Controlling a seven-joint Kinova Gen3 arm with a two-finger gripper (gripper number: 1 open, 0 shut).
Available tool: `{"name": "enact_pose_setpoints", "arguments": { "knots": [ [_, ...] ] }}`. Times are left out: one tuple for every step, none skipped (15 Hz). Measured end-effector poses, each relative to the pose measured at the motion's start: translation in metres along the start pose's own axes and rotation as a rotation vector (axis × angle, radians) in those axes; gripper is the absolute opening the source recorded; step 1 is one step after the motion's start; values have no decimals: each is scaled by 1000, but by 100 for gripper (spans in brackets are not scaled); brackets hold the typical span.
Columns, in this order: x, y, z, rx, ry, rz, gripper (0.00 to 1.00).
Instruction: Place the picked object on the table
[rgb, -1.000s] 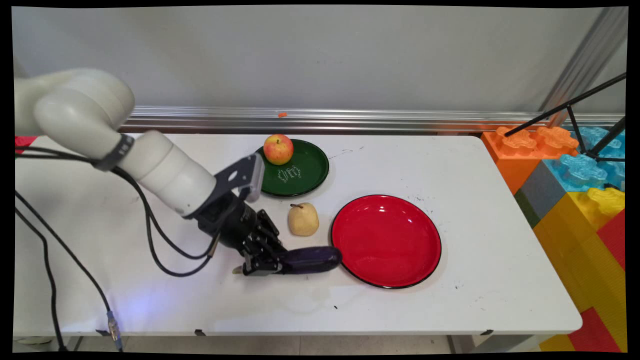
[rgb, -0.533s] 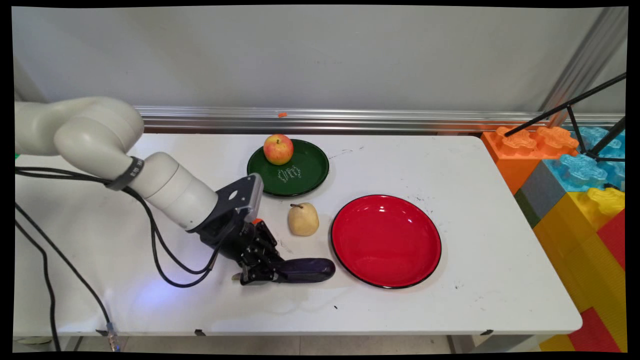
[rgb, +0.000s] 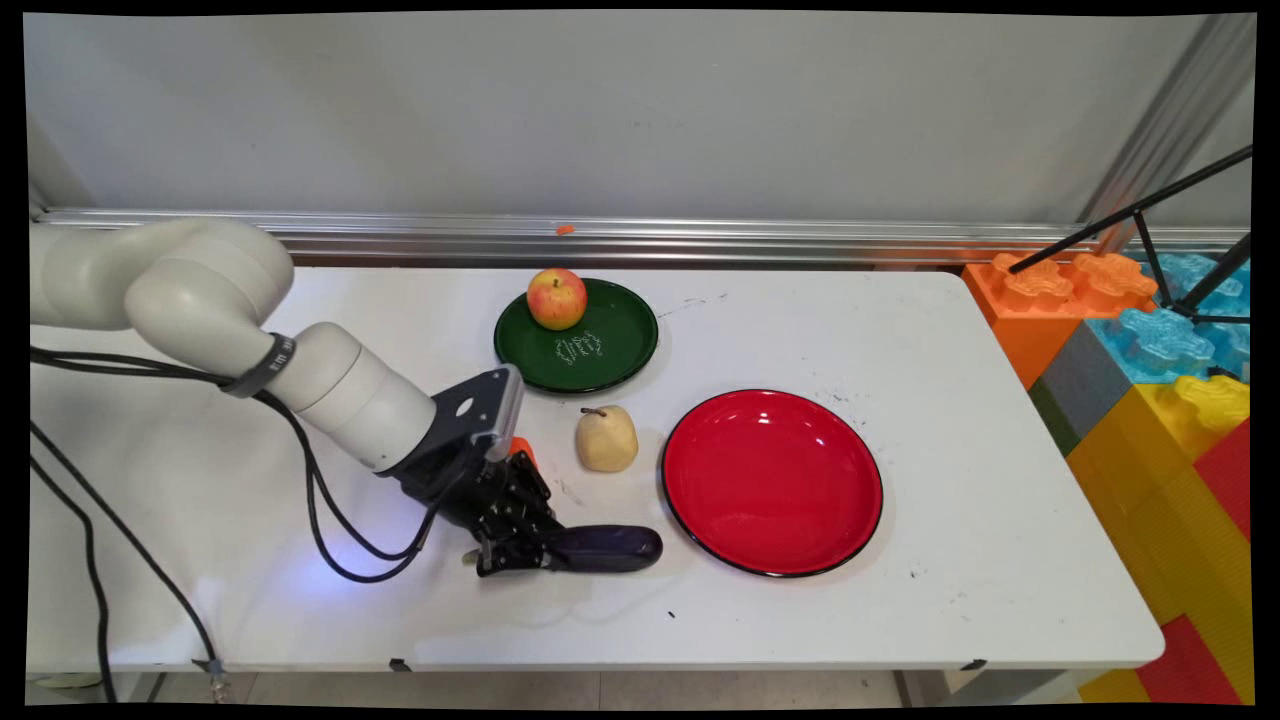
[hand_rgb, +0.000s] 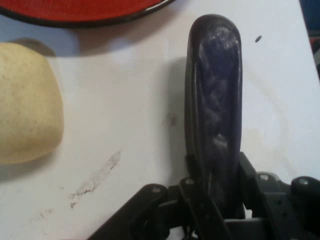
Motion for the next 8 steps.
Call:
{"name": "enact_pose_setpoints", "arguments": {
  "knots": [
    [-1,0,1,1,0,3,0],
    [-1,-1,1,2,-1,6,0],
    [-2,-1,2,3,-1,10,0],
    [-3,-1,3,2,-2,13,0],
    [-4,-1,3,2,-3,16,0],
    [-4,-1,4,2,-5,19,0],
    [-4,-1,4,1,-6,22,0],
    [-4,-1,4,1,-6,24,0]
  ]
}}
